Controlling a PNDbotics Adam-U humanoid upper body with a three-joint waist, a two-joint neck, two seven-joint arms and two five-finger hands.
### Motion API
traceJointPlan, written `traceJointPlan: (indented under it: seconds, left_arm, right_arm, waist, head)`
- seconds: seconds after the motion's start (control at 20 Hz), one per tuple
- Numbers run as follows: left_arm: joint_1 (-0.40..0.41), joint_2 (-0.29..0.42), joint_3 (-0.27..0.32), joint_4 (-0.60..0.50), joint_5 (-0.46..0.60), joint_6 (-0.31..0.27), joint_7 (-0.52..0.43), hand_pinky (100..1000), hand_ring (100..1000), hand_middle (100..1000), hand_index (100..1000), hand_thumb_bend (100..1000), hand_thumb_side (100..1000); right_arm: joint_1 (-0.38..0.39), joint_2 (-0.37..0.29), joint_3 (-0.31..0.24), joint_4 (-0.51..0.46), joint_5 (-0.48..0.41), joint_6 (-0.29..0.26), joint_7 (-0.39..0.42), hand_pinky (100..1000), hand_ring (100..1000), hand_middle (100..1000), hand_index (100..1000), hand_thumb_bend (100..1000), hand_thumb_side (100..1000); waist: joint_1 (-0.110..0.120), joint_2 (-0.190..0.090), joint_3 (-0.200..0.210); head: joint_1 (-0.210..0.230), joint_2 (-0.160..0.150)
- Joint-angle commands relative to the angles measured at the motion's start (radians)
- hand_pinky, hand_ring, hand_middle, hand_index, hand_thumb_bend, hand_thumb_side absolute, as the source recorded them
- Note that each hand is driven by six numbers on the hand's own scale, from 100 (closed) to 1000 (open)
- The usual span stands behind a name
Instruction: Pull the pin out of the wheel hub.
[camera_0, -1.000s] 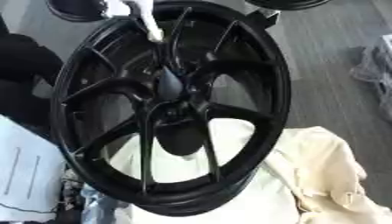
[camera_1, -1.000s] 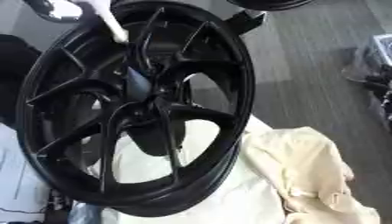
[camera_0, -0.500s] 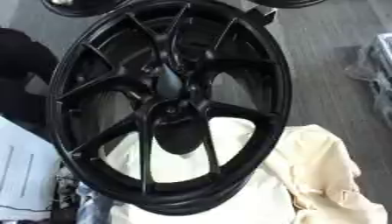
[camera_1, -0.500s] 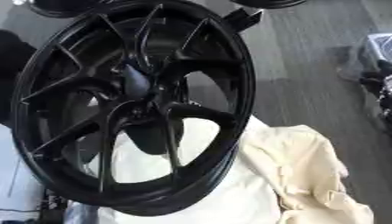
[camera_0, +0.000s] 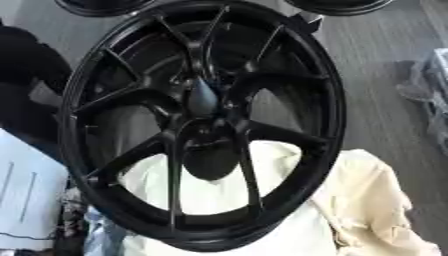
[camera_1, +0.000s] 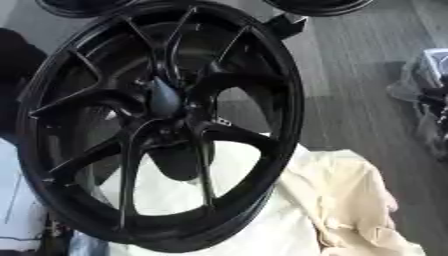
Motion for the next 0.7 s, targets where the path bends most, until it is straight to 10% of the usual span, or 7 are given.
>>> traceJointPlan:
  seconds: [0.05,0.2,0.3,0.5,0.65,0.7]
  left_arm:
    - [0.047,-0.024,0.046,-0.010,0.019,0.006,0.053,798,605,516,433,100,115]
    - [0.099,-0.081,0.058,0.007,0.048,0.006,0.073,825,692,623,671,100,269]
    - [0.118,-0.110,0.066,0.019,0.060,-0.005,0.091,855,770,735,822,503,668]
    - [0.128,-0.129,0.069,0.057,0.049,-0.011,0.120,870,808,784,891,854,1000]
    - [0.121,-0.134,0.068,0.072,0.043,-0.004,0.143,866,805,785,886,793,999]
    - [0.116,-0.138,0.073,0.071,0.051,0.000,0.162,854,791,781,866,559,916]
  right_arm:
    - [-0.003,-0.014,-0.016,-0.028,-0.007,-0.001,-0.008,1000,840,747,915,100,727]
    - [-0.002,-0.012,-0.018,-0.028,-0.009,0.000,-0.009,1000,840,747,915,100,727]
    - [-0.004,-0.011,-0.018,-0.027,-0.011,0.000,-0.009,1000,840,747,915,100,726]
    - [-0.006,-0.009,-0.017,-0.026,-0.016,0.002,-0.006,1000,840,747,915,100,729]
    - [-0.006,-0.004,-0.016,-0.023,-0.015,0.005,-0.003,1000,840,745,915,100,731]
    - [-0.005,-0.002,-0.017,-0.023,-0.014,0.005,-0.004,1000,840,745,914,100,739]
  waist:
    - [-0.002,-0.016,0.005]
    - [-0.004,-0.016,0.008]
    - [-0.004,-0.017,0.006]
    - [-0.003,-0.021,-0.002]
    - [-0.004,-0.021,-0.007]
    - [-0.004,-0.021,-0.007]
  head:
    - [0.001,-0.018]
    - [0.002,-0.019]
    - [0.003,-0.019]
    - [0.011,-0.023]
    - [0.010,-0.021]
    - [0.010,-0.019]
